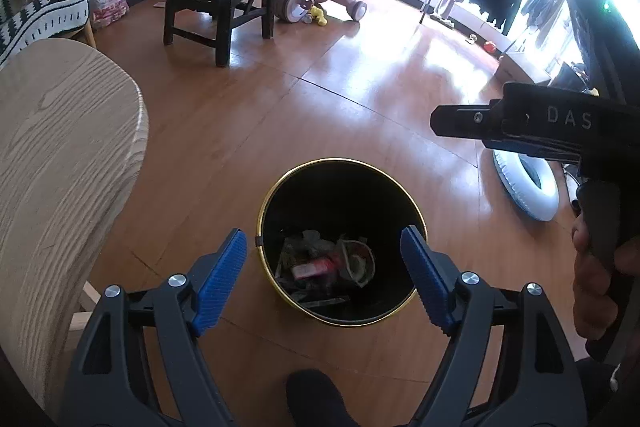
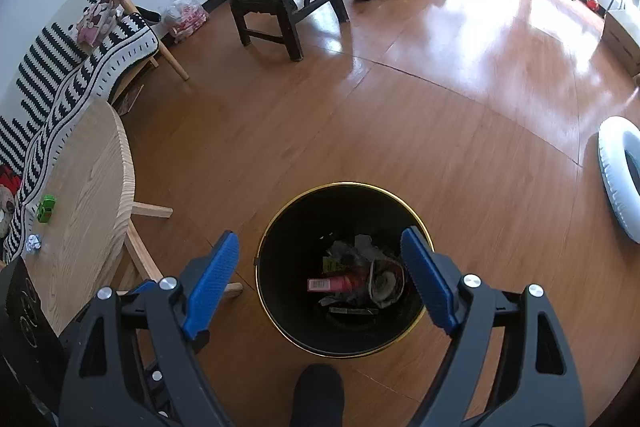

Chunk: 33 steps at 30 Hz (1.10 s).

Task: Collect trash
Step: 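Open the right tool over the bin while the left tool releases the red box, then move both tools back over the table toward the green toy and crumpled paper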

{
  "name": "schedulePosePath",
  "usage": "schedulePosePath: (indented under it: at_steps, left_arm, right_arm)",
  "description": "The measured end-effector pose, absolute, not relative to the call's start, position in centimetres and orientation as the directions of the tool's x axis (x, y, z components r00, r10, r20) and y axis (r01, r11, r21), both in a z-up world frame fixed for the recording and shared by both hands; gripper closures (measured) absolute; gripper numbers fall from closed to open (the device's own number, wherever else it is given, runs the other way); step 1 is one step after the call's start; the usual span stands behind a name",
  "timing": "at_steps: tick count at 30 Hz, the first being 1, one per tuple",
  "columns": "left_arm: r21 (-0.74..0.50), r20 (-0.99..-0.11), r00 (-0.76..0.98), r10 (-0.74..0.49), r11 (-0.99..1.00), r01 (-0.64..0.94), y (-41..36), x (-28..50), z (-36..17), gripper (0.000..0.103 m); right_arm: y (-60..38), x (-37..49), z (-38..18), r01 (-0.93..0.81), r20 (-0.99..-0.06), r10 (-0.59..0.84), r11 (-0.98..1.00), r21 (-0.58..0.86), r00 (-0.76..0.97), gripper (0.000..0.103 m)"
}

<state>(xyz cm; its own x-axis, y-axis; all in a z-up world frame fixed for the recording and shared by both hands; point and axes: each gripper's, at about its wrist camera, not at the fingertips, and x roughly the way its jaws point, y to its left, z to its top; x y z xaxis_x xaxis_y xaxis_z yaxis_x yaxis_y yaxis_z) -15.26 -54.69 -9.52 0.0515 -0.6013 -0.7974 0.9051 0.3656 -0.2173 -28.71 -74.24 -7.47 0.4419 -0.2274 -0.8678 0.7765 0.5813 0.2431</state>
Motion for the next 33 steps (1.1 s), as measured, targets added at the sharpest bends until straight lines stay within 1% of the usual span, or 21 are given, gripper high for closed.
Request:
schedulePosePath:
  at_steps: [4, 6, 8, 13, 17, 20, 25, 29, 32, 33]
  left_arm:
    - [-0.204, -0.794, 0.077, -0.603, 0.383, 0.901, -53.5, -14.4, -9.0, 0.021]
    - [-0.197, -0.788, 0.098, -0.608, 0.400, 0.895, -52.6, -13.7, -8.3, 0.019]
    - [-0.193, -0.780, 0.125, -0.613, 0.425, 0.884, -51.3, -12.7, -7.4, 0.017]
    - [-0.192, -0.752, 0.220, -0.622, 0.525, 0.829, -46.2, -8.4, -4.8, 0.011]
    - [-0.186, -0.746, 0.305, -0.593, 0.624, 0.759, -41.5, -4.3, -3.3, 0.011]
    - [-0.176, -0.750, 0.384, -0.538, 0.722, 0.669, -37.0, -0.3, -2.6, 0.011]
    - [-0.164, -0.769, 0.491, -0.410, 0.868, 0.469, -29.2, 6.3, -2.7, 0.011]
    - [-0.153, -0.782, 0.550, -0.292, 0.946, 0.286, -23.7, 11.7, -3.2, 0.011]
    - [-0.165, -0.792, 0.564, -0.234, 0.971, 0.171, -21.1, 15.1, -3.8, 0.011]
    - [-0.170, -0.793, 0.565, -0.228, 0.973, 0.155, -20.5, 15.7, -3.9, 0.011]
  right_arm:
    - [-73.4, -27.8, -6.7, 0.766, -0.862, -0.232, 0.596, 0.241, 0.451, 0.022]
    - [-73.0, -27.0, -6.2, 0.757, -0.857, -0.238, 0.609, 0.234, 0.457, 0.016]
    - [-72.1, -25.8, -5.4, 0.741, -0.847, -0.247, 0.632, 0.227, 0.471, 0.015]
    - [-69.2, -22.3, -3.6, 0.688, -0.824, -0.237, 0.688, 0.231, 0.515, 0.013]
    - [-66.1, -18.2, -2.5, 0.631, -0.813, -0.210, 0.741, 0.230, 0.543, 0.012]
    - [-63.6, -14.7, -1.9, 0.584, -0.807, -0.184, 0.779, 0.228, 0.561, 0.012]
    - [-58.5, -8.7, -1.2, 0.499, -0.797, -0.130, 0.835, 0.233, 0.589, 0.012]
    - [-54.1, -3.8, -1.1, 0.426, -0.794, -0.075, 0.872, 0.241, 0.603, 0.012]
    - [-51.1, -1.0, -1.3, 0.380, -0.790, -0.040, 0.891, 0.249, 0.612, 0.012]
    - [-50.4, -0.3, -1.5, 0.372, -0.791, -0.035, 0.895, 0.248, 0.611, 0.011]
